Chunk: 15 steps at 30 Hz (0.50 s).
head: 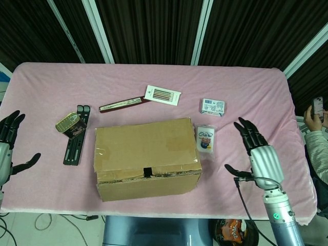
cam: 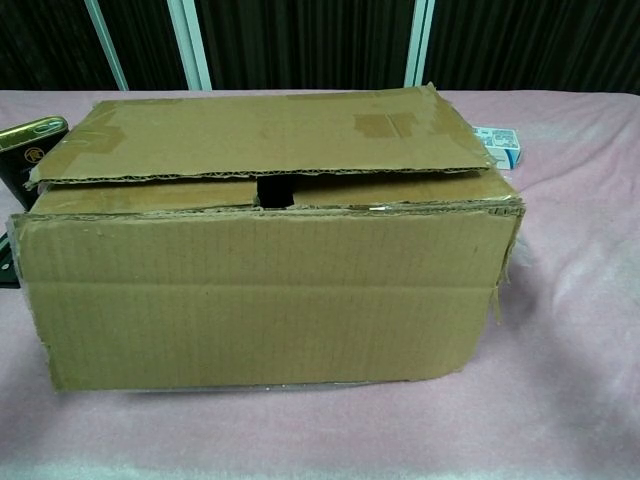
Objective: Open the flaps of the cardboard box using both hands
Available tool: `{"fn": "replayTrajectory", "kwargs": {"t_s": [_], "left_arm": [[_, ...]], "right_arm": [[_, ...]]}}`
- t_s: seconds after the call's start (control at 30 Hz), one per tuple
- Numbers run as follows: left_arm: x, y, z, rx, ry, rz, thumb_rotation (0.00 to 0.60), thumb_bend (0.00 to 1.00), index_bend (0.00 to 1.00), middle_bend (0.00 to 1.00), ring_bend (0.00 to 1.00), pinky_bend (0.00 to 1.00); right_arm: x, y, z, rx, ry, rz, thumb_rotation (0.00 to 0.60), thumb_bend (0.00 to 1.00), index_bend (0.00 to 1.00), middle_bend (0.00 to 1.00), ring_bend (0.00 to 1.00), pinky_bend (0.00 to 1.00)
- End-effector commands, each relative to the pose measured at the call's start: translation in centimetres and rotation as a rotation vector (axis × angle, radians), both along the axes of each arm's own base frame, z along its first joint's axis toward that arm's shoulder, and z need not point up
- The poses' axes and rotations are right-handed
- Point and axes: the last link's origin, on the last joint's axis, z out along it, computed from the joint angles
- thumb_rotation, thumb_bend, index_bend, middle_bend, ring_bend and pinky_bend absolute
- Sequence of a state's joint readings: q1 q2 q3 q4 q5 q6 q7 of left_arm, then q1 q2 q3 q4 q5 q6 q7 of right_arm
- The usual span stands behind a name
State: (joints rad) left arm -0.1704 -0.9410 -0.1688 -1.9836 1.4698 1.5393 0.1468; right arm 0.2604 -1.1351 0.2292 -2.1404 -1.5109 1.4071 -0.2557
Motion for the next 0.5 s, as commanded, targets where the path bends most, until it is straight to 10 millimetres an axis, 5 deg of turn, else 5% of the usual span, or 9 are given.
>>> {"fn": "replayTrajectory", "kwargs": {"t_s": [0.03,0.5], "left_arm": [[0.1,0.0,0.2,0.008,-0.005,-0.004,0.600,0.15,0.01,0.02,0.05,0.15],[-0.2,0.3,0.3,0.005,0.007,0.017,0.600,0.15,0.01,0.02,0.05,0.15]], "right_arm": [[3.1,-0.2,-1.6,0.060,0.002,0.059,0.600,0.15,0.00,0.00,0.00,0.22],[5.6,-2.2,-6.5,0.132,0.003,0.035,0.600,0.15,0.00,0.00,0.00,0.22]]}}
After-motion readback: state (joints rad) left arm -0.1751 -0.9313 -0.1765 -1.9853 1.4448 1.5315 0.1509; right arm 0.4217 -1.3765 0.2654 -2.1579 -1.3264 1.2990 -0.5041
